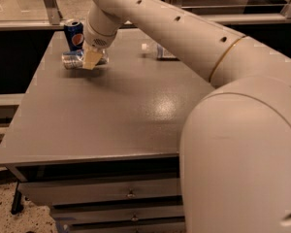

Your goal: Move redbull can near pepsi can

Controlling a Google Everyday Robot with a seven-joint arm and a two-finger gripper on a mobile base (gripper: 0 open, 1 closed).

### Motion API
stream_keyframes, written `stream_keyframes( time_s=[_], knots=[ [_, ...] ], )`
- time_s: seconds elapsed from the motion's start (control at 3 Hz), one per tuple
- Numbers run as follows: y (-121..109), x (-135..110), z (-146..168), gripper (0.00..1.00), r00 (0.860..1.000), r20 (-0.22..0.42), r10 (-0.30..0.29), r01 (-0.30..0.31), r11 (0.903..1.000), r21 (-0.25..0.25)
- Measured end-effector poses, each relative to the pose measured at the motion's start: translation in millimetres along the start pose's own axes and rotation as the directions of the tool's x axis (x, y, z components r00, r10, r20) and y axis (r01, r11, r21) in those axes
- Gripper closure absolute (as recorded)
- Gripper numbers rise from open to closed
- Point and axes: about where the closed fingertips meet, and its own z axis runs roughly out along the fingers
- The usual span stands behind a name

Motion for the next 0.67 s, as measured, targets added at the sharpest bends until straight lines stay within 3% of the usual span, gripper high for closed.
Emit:
stream_keyframes(
  time_s=[0.67],
  knots=[
    [-14.1, 5.0, 22.2, 0.59, 1.0, 0.0, -0.011, 0.011, 0.9999, -0.012]
  ],
)
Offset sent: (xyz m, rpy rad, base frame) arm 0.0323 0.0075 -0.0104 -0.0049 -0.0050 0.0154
